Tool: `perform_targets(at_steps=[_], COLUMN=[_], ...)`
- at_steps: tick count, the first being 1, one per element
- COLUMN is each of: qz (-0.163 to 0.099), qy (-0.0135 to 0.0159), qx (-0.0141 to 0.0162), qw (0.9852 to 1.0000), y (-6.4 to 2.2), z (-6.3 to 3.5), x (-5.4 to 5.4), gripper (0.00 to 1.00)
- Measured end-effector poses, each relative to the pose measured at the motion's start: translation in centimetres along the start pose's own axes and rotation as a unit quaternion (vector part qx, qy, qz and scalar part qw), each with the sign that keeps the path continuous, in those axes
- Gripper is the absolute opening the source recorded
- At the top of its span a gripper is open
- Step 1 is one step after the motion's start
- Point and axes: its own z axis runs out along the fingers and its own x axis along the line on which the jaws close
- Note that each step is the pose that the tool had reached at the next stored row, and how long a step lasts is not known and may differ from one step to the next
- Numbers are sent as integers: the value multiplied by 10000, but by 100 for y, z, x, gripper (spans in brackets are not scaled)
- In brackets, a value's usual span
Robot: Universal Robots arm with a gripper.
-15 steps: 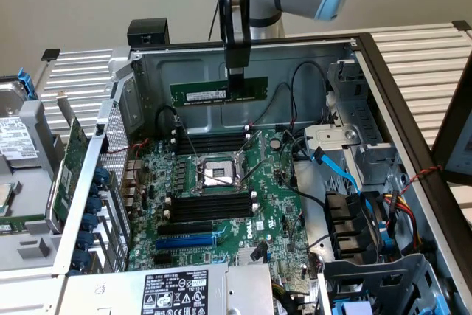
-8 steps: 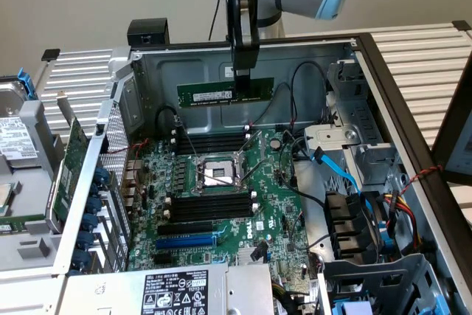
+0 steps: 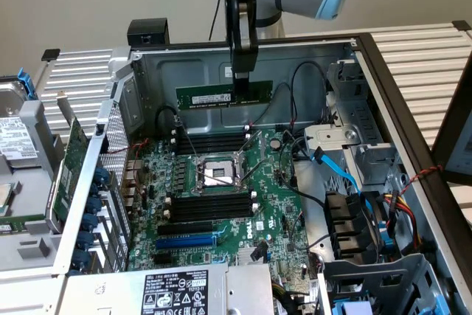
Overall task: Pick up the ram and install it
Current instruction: 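Insert the ram into the slot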
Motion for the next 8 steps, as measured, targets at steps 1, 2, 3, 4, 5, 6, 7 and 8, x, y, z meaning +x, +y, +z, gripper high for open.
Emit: perform_targets(at_steps=[1, 2, 3, 4, 5, 6, 7, 8], qz=[0, 0, 0, 0, 2, 5, 11, 24], qy=[1, 2, 2, 3, 4, 7, 8, 8], qx=[0, -1, -1, -1, -1, -1, 0, 0], qw=[10000, 10000, 10000, 10000, 10000, 10000, 10000, 10000], y=[21, 46, 74, 103, 131, 157, 178, 192], z=[18, 35, 52, 70, 88, 106, 125, 143], x=[1, 1, 2, 1, -1, -2, -2, -1], gripper=[12, 12, 12, 12, 12, 12, 12, 12])
